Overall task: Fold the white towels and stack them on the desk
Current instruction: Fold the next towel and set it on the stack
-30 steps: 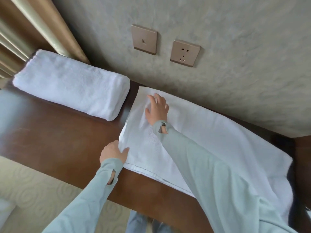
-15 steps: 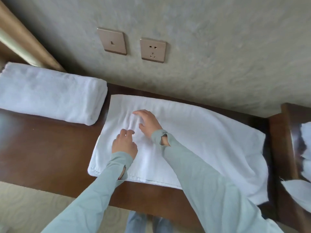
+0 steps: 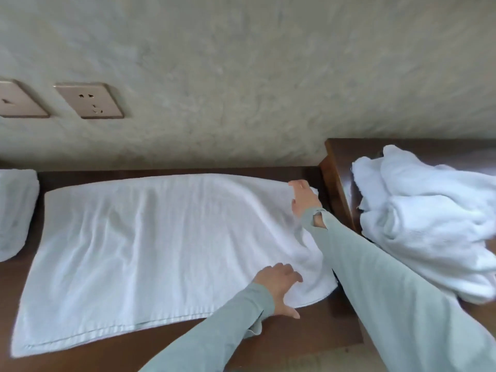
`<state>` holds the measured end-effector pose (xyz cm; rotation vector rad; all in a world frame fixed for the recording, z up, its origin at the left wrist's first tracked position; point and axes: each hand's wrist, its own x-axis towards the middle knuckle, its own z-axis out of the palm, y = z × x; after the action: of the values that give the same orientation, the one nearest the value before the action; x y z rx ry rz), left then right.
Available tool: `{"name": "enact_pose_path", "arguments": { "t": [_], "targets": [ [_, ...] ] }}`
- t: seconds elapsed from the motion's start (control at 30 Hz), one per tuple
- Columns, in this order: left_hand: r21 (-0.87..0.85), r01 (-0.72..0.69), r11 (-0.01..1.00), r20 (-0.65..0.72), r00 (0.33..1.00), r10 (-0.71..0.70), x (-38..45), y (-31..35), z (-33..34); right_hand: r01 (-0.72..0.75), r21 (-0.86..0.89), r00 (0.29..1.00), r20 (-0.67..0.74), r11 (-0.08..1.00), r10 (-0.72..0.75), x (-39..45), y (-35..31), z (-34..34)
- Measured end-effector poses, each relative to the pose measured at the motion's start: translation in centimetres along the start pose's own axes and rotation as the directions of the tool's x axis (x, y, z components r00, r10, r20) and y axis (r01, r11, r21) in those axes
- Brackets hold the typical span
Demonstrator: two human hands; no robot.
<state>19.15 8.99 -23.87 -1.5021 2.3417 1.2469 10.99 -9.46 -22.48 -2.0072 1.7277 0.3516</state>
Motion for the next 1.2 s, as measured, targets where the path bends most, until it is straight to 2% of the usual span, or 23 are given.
{"name": "enact_pose_path", "arguments": {
  "t": [0.07, 0.17, 0.3, 0.33, 0.37, 0.43, 0.57, 0.63, 0.73, 0.77, 0.87, 0.93, 0.97, 1.03, 1.1, 1.13, 1.2],
  "targets": [
    [0.028, 0.051, 0.998, 0.010, 0.999, -0.051, 1.6, 0.9, 1.0, -0.086, 0.002, 0.994, 0.064, 0.996, 0.086, 1.4, 1.1, 0.0],
    [0.053, 0.129, 0.990, -0.039, 0.991, -0.127, 2.6, 1.4, 2.3, -0.165, -0.047, 0.982, 0.080, 0.985, 0.168, 2.2, 1.3, -0.3],
    [0.191, 0.142, 0.971, -0.075, 0.989, -0.130, 3.1, 2.2, 3.3, -0.050, -0.175, 0.998, 0.019, 0.983, 0.054, 2.1, 1.7, -0.7],
    [0.161, 0.162, 0.973, -0.019, 0.987, -0.162, 3.1, 2.4, 3.1, -0.040, -0.128, 0.999, -0.012, 0.991, 0.038, 2.1, 2.0, -0.9],
    [0.130, 0.197, 0.972, -0.050, 0.980, -0.192, 3.0, 2.6, 2.7, -0.040, -0.043, 0.998, -0.041, 0.998, 0.038, 1.9, 2.3, -1.1],
    [-0.093, 0.208, 0.974, -0.102, 0.971, -0.217, 2.9, 2.7, 2.3, -0.035, 0.097, 0.994, -0.101, 0.995, 0.045, 1.6, 2.8, -2.3],
    [-0.341, 0.192, 0.920, -0.120, 0.962, -0.245, 2.9, 2.2, 1.1, 0.059, 0.013, 0.958, -0.282, 0.998, -0.053, 1.8, 3.1, -4.0],
    [-0.282, 0.153, 0.947, -0.084, 0.979, -0.184, 3.2, 2.0, 0.1, 0.068, -0.020, 0.966, -0.250, 0.997, -0.071, 2.0, 2.8, -3.2],
    [-0.033, 0.097, 0.995, 0.079, 0.992, -0.094, 3.8, 2.4, 0.2, 0.018, -0.058, 0.992, -0.124, 0.998, -0.026, 1.8, 2.4, -0.3],
    [-0.009, 0.101, 0.995, 0.114, 0.989, -0.099, 4.1, 2.7, 0.6, 0.024, -0.067, 0.993, -0.110, 0.997, -0.031, 1.6, 2.3, 0.7],
    [0.064, 0.062, 0.996, 0.096, 0.993, -0.068, 4.7, 4.1, 2.1, 0.010, -0.079, 0.989, -0.145, 0.997, -0.022, 1.3, 2.2, 2.4],
    [0.060, -0.007, 0.998, 0.124, 0.992, 0.000, 4.9, 4.7, 3.3, -0.036, 0.009, 0.988, -0.152, 0.999, 0.037, 1.3, 2.6, 2.7],
    [-0.001, -0.025, 1.000, 0.134, 0.991, 0.025, 5.0, 5.0, 3.8, -0.061, 0.042, 0.986, -0.150, 0.997, 0.067, 1.4, 2.8, 2.7],
    [-0.302, 0.039, 0.953, 0.132, 0.991, 0.001, 5.3, 5.7, 4.5, -0.098, 0.040, 0.983, -0.151, 0.994, 0.103, 1.3, 3.2, 2.7],
    [-0.608, 0.110, 0.786, 0.079, 0.994, -0.078, 5.5, 6.7, 4.4, -0.143, 0.041, 0.977, -0.152, 0.989, 0.147, 1.1, 3.5, 2.8],
    [-0.684, 0.139, 0.716, 0.033, 0.987, -0.160, 5.6, 6.9, 4.1, -0.192, 0.087, 0.967, -0.153, 0.977, 0.204, 1.0, 3.6, 2.8],
    [-0.697, 0.173, 0.696, -0.079, 0.946, -0.314, 5.2, 6.3, 3.3, -0.316, 0.194, 0.923, -0.161, 0.929, 0.348, 0.7, 3.5, 2.6]
  ]
}}
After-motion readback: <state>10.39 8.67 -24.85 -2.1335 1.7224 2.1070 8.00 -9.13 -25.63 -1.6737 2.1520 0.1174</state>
